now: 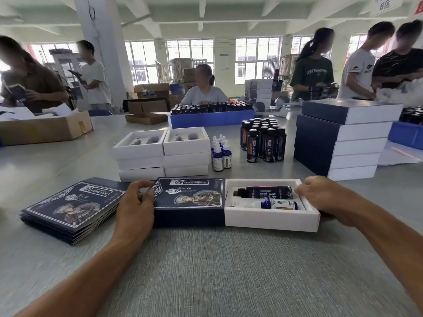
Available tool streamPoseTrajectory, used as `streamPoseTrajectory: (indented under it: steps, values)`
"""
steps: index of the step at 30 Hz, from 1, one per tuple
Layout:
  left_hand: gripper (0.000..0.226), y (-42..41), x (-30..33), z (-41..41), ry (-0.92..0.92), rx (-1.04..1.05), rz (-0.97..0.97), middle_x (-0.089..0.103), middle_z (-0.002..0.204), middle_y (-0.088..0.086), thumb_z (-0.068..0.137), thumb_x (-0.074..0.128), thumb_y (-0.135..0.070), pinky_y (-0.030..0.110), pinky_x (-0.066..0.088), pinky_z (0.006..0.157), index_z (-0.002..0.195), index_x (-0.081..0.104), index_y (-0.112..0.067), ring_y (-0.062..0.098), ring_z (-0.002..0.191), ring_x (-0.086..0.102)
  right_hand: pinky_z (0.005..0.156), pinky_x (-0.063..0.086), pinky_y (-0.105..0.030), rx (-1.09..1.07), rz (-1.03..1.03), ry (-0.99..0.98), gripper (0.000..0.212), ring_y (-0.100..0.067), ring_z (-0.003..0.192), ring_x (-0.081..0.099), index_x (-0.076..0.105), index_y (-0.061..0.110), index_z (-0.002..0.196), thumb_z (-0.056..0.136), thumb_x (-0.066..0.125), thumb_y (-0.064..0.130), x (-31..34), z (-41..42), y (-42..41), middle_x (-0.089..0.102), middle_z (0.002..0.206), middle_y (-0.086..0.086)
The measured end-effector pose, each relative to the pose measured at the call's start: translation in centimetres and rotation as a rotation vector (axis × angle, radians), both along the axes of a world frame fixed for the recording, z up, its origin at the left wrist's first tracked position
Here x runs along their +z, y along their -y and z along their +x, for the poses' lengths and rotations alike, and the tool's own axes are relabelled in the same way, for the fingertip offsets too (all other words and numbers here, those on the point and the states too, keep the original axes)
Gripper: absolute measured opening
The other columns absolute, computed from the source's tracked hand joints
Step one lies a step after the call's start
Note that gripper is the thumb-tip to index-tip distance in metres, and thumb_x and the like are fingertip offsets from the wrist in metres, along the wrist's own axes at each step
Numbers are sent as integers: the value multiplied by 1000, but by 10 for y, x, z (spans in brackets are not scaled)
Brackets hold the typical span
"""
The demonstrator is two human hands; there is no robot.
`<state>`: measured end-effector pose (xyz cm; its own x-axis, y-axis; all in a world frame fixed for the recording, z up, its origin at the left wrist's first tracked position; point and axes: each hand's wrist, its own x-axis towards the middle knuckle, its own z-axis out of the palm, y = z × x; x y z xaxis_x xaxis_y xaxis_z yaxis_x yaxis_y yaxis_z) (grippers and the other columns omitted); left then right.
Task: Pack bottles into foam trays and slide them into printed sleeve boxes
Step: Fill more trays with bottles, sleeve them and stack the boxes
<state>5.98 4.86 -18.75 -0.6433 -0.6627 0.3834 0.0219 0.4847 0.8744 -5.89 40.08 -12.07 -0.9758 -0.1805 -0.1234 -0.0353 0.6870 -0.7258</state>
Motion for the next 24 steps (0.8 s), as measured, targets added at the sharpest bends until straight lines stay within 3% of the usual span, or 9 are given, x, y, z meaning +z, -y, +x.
streamPoseTrajectory:
  steps: [6, 12, 14, 17, 20, 22, 24]
  values:
    - [13, -3, 3, 4, 26, 10, -39, 63, 94, -1, 99, 50, -27, 33, 44, 68, 108, 55, -36, 17, 87, 61, 45, 40, -27, 13, 6, 0, 20, -20, 58, 53, 57, 8, 91, 99, 51, 26, 1, -1, -3, 59, 78, -12]
    - [21, -10, 10, 8, 170, 29, -189, 65, 111, 2, 99, 48, -21, 39, 46, 88, 112, 64, -25, 20, 100, 58, 68, 47, -35, 22, 99, -100, 43, -28, 77, 63, 69, 5, 93, 100, 50, 43, 1, 2, 0, 69, 92, -17]
    - [28, -14, 13, 9, 195, 10, -214, 64, 120, 1, 99, 47, -26, 43, 45, 97, 123, 62, -23, 21, 108, 57, 70, 47, -36, 30, 114, -105, 54, -29, 80, 65, 71, 0, 95, 100, 48, 48, -2, 3, 3, 71, 92, -20]
    - [41, -16, 16, 14, 253, -32, -214, 62, 127, 0, 96, 50, -44, 45, 42, 103, 133, 56, -26, 21, 116, 55, 75, 51, -40, 7, 29, -90, 50, -32, 86, 67, 70, 2, 92, 99, 50, 48, -8, 7, 11, 71, 92, -17]
    - [48, -18, 18, 17, 284, -44, -204, 61, 130, -1, 91, 56, -51, 42, 42, 104, 132, 58, -26, 19, 117, 55, 62, 49, -32, 9, -39, -111, 48, -25, 70, 67, 70, 0, 86, 98, 55, 44, -13, 9, 19, 72, 85, -17]
    - [47, -21, 20, 18, 275, -37, -196, 62, 127, -2, 89, 60, -51, 39, 43, 100, 129, 61, -27, 17, 112, 57, 46, 46, -20, 29, -113, -93, 41, -10, 53, 66, 70, 7, 80, 98, 56, 41, -13, 13, 24, 73, 69, -4]
    - [47, -23, 21, 19, 274, -29, -184, 62, 126, -2, 87, 62, -51, 37, 44, 98, 128, 62, -27, 17, 108, 57, 47, 47, -18, 93, -167, -68, 34, -8, 57, 69, 73, 11, 84, 98, 57, 39, -13, 19, 30, 74, 69, 1]
